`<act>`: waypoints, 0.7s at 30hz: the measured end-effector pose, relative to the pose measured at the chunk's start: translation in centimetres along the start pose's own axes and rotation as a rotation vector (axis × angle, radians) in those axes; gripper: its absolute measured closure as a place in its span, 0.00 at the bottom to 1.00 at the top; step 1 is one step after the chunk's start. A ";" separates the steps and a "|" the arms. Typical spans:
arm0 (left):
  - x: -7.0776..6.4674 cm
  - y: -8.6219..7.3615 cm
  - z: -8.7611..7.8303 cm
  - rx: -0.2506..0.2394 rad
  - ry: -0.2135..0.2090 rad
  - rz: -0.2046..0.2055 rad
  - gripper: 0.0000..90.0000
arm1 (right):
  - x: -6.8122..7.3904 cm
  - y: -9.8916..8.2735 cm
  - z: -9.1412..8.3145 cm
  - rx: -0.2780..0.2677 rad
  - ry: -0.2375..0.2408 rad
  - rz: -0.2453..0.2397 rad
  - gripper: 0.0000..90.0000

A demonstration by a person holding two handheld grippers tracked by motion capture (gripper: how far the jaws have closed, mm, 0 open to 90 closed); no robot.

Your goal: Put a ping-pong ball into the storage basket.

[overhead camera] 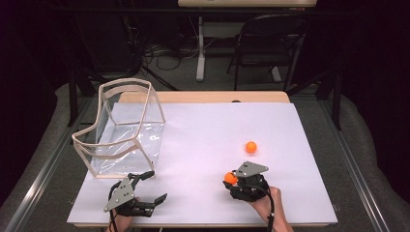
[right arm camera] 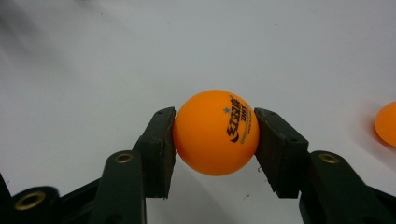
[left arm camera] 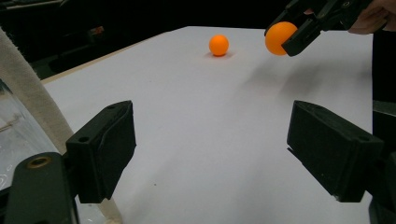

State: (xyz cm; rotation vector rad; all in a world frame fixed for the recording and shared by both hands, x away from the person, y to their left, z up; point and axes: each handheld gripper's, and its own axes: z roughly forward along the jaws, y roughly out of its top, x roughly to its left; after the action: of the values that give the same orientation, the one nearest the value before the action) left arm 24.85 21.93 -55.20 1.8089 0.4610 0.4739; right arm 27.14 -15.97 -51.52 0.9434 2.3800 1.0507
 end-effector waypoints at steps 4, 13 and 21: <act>0.0 0.0 0.0 0.001 0.000 0.001 0.17 | 0.0 0.2 0.1 -0.002 0.002 -0.002 0.56; 0.0 0.0 0.0 0.000 -0.001 0.000 0.17 | 0.2 0.7 0.6 -0.004 0.010 -0.008 0.56; 0.0 0.0 0.0 0.001 0.000 0.001 0.17 | 0.3 1.2 1.2 -0.007 0.020 -0.014 0.56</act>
State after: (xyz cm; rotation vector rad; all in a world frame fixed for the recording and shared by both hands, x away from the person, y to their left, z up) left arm 24.83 21.93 -55.20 1.8103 0.4603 0.4742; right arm 28.14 -14.58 -51.35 0.9172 2.3935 1.0673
